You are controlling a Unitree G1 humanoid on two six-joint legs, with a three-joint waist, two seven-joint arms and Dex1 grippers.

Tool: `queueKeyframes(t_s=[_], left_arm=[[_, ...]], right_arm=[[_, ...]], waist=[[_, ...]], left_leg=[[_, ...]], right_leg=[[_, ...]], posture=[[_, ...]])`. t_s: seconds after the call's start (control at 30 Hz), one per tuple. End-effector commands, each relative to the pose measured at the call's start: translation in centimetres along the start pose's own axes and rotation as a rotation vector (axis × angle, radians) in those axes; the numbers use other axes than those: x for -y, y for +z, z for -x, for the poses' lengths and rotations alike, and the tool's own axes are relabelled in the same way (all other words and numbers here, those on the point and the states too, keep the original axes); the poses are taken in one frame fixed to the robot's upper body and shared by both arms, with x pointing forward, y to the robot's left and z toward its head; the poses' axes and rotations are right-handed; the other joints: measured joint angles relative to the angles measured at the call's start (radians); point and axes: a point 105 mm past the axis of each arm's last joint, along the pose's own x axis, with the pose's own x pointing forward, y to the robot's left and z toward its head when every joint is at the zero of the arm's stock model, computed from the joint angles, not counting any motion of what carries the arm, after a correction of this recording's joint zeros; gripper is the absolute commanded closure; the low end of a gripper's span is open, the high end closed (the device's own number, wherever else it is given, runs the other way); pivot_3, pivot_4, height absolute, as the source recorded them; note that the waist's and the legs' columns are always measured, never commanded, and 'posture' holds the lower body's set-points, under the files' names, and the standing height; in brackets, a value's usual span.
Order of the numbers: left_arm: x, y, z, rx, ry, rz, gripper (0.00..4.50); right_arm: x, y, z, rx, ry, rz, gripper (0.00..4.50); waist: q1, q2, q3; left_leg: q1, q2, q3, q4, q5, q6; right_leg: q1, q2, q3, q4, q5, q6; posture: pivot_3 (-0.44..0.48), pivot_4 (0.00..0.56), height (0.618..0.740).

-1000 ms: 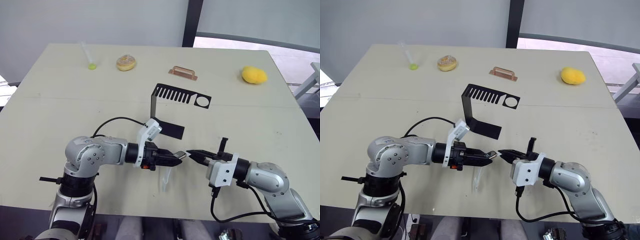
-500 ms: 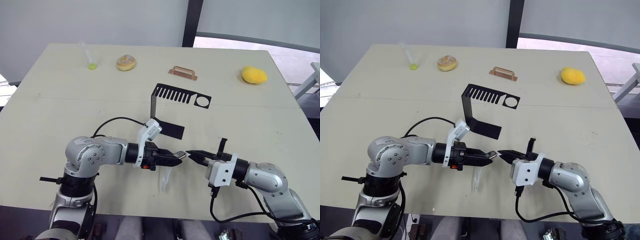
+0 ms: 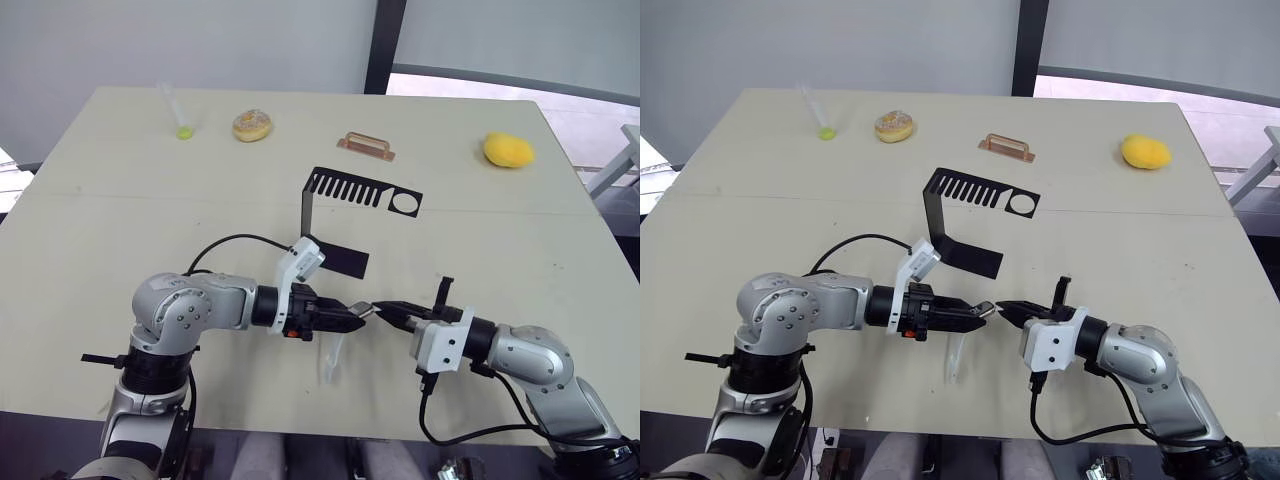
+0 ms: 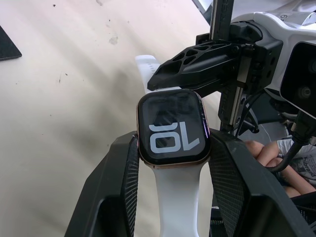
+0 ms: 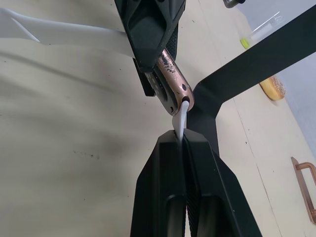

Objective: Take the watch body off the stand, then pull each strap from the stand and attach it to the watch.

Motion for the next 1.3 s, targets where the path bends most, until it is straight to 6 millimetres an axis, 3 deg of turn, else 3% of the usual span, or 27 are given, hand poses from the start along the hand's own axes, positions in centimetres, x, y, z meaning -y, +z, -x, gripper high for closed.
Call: queueKeyframes(t_s=[0.03, 0.73, 0.87, 0.9, 0.93, 1.03, 1.17, 1.23, 1.3], left_arm=[[1.8, 0.2, -1.1, -0.008, -0.082, -0.052, 2.92], [1.3, 0.2, -1.3, -0.028, -0.042, -0.062, 2.92], [0.9, 0.2, -0.8, -0.026, -0.032, -0.066, 2.92], [0.9, 0.1, -0.7, -0.026, -0.032, -0.067, 2.92], [1.0, 0.3, -0.4, -0.017, -0.04, -0.071, 2.92], [1.2, 0.6, 0.8, 0.011, -0.072, -0.122, 2.92], [0.8, 1.5, 3.2, 0.097, -0.074, -0.261, 2.92], [0.5, 2.0, 4.2, 0.143, -0.06, -0.399, 2.92], [0.0, 2.4, 5.4, 0.187, -0.03, -0.678, 2.92]], right_arm=[[0.1, 2.6, -0.9, 0.113, -0.01, 0.045, 4.5], [0.0, 2.4, -0.8, 0.093, -0.016, 0.073, 4.5], [0.9, 1.7, -0.2, 0.063, -0.074, 0.018, 4.5], [1.0, 1.6, -0.1, 0.059, -0.085, 0.004, 3.88], [1.1, 1.4, 0.2, 0.046, -0.084, 0.008, 3.64], [0.9, 0.6, 1.3, -0.001, -0.045, 0.027, 2.22], [1.1, 0.9, 4.0, 0.001, -0.073, -0.061, 0.24], [1.6, 1.1, 5.3, 0.007, -0.116, -0.111, 0.07], [2.4, 1.0, 7.0, 0.003, -0.2, -0.182, 0.07]], waist=[[0.0, 0.0, 0.0], [0.0, 0.0, 0.0], [0.0, 0.0, 0.0], [0.0, 0.0, 0.0], [0.0, 0.0, 0.0], [-0.001, 0.0, 0.0], [0.0, 0.0, 0.0], [-0.001, 0.0, 0.0], [0.0, 0.0, 0.0]], left_leg=[[0.0, 0.0, 0.0, 0.0, 0.0, 0.0], [0.0, 0.0, 0.0, 0.0, 0.0, 0.0], [0.0, 0.0, 0.0, 0.0, 0.0, 0.0], [0.0, 0.0, 0.0, 0.0, 0.0, 0.0], [0.0, 0.0, 0.0, 0.0, 0.0, 0.0], [0.0, 0.0, 0.0, 0.0, 0.0, 0.0], [0.0, 0.0, 0.0, -0.001, 0.0, 0.0], [0.0, 0.0, 0.0, -0.001, 0.0, 0.0], [0.0, 0.0, 0.001, -0.001, 0.0, 0.0]], right_leg=[[0.0, 0.0, 0.0, 0.0, 0.0, 0.0], [0.0, 0.0, 0.0, 0.0, 0.0, 0.0], [0.0, 0.0, 0.0, 0.0, 0.0, 0.0], [0.0, 0.0, 0.0, 0.0, 0.0, 0.0], [0.0, 0.0, 0.0, 0.0, 0.0, 0.0], [0.0, 0.0, 0.0, 0.0, 0.0, 0.0], [0.0, 0.0, 0.0, -0.001, 0.0, 0.0], [0.0, 0.0, 0.0, -0.001, 0.0, 0.0], [0.0, 0.0, 0.0, -0.001, 0.0, 0.0]], posture=[[0.0, 0.15, 0.74], [0.0, 0.15, 0.74], [0.0, 0.15, 0.74], [0.0, 0.15, 0.74], [0.0, 0.15, 0.74], [0.0, 0.15, 0.74], [0.0, 0.15, 0.74], [0.0, 0.15, 0.74], [0.0, 0.15, 0.74]])
